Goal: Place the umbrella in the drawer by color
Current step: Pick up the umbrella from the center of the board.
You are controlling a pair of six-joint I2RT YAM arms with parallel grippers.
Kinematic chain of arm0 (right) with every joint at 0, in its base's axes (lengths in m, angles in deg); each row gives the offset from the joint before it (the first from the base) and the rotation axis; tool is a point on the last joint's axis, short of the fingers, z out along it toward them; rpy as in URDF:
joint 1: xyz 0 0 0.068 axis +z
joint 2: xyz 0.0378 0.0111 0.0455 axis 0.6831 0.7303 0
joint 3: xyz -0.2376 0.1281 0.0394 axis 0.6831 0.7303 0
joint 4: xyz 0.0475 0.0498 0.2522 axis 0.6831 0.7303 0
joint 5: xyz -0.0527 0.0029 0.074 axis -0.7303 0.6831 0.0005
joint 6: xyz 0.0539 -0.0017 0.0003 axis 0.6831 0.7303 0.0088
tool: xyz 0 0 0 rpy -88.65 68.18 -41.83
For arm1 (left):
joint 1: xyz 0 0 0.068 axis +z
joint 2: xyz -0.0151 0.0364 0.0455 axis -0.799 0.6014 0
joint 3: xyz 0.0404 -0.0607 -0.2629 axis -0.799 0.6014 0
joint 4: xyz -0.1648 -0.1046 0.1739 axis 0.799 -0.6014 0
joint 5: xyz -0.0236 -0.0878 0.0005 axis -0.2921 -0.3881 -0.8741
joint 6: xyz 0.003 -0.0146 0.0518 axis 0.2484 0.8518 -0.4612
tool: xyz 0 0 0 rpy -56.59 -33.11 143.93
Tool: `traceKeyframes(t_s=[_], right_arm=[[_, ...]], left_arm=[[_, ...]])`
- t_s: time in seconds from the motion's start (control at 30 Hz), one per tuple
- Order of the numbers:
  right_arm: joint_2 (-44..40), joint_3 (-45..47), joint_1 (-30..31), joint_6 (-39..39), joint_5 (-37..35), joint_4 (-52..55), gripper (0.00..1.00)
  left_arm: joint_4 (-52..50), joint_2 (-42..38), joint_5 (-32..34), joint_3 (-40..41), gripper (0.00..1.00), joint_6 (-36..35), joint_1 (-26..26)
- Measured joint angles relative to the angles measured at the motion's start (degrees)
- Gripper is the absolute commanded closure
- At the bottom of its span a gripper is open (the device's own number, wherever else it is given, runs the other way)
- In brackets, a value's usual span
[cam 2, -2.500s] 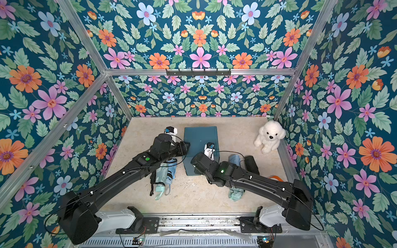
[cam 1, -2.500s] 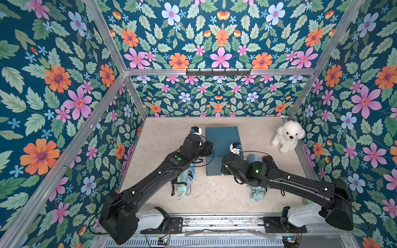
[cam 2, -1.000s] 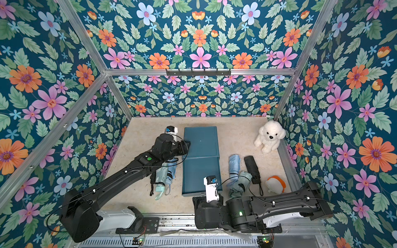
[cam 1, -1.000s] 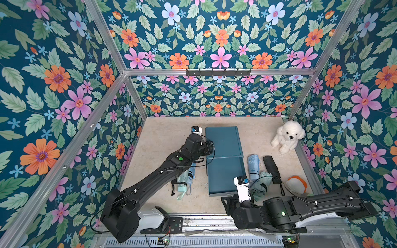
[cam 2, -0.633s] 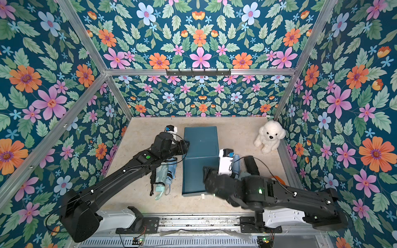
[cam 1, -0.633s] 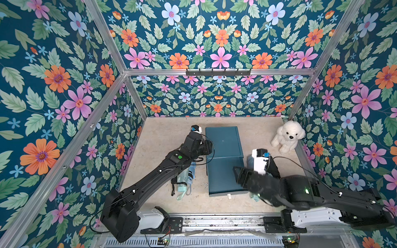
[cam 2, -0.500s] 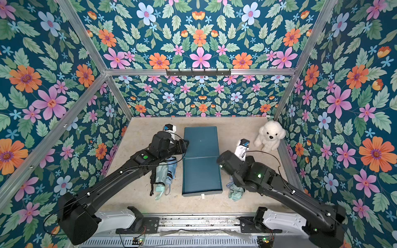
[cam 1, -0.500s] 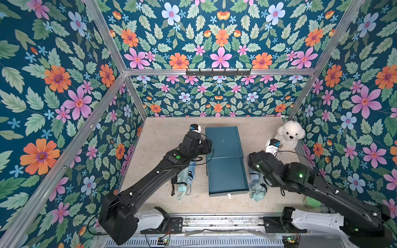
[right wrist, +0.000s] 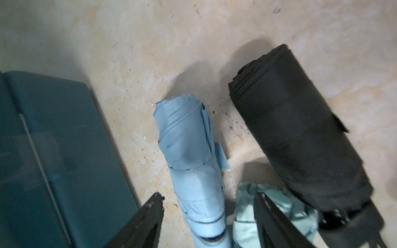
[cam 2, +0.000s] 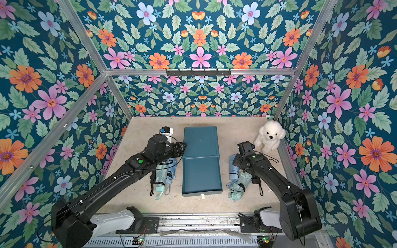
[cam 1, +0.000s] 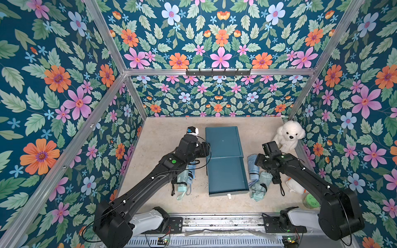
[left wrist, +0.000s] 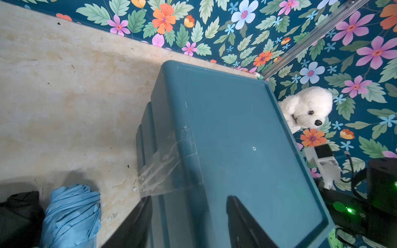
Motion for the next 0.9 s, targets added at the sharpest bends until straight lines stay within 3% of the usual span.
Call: traceKeyframes(t_s=[0.3,0.47,0.53,0.57,0.73,0.9], right_arm=[[6.16,3.02,0.37,-2.12,2.78,-5.95,0.48],[7.74,3.41,1.60,-2.32,2.71,-8.41,0.74],[7.26,3.41,1.60,-2.29,2.58,-8.85,0.96],[6.82,3.32,1.60,-2.32,1.97,-8.81,1.00],[2.03,0.24,1.62,-3.13,-1.84,-3.28,1.00],[-7.80,-10.86,3.17,-3.30,-9.73,4.85,1.00]], left_arm=[[0.22,-0.70,-1.03,1.70,0.38,0.02,0.07],[0.92,-1.03,-1.03,2.80,0.38,0.24,0.04],[1.46,-1.11,-1.03,3.13,0.38,0.24,0.04],[1.64,-1.14,-1.03,3.23,0.39,0.26,0.04],[2.23,-1.22,-1.05,3.63,0.39,0.46,0.04],[2.23,-1.66,-1.01,3.65,0.38,0.46,0.04]])
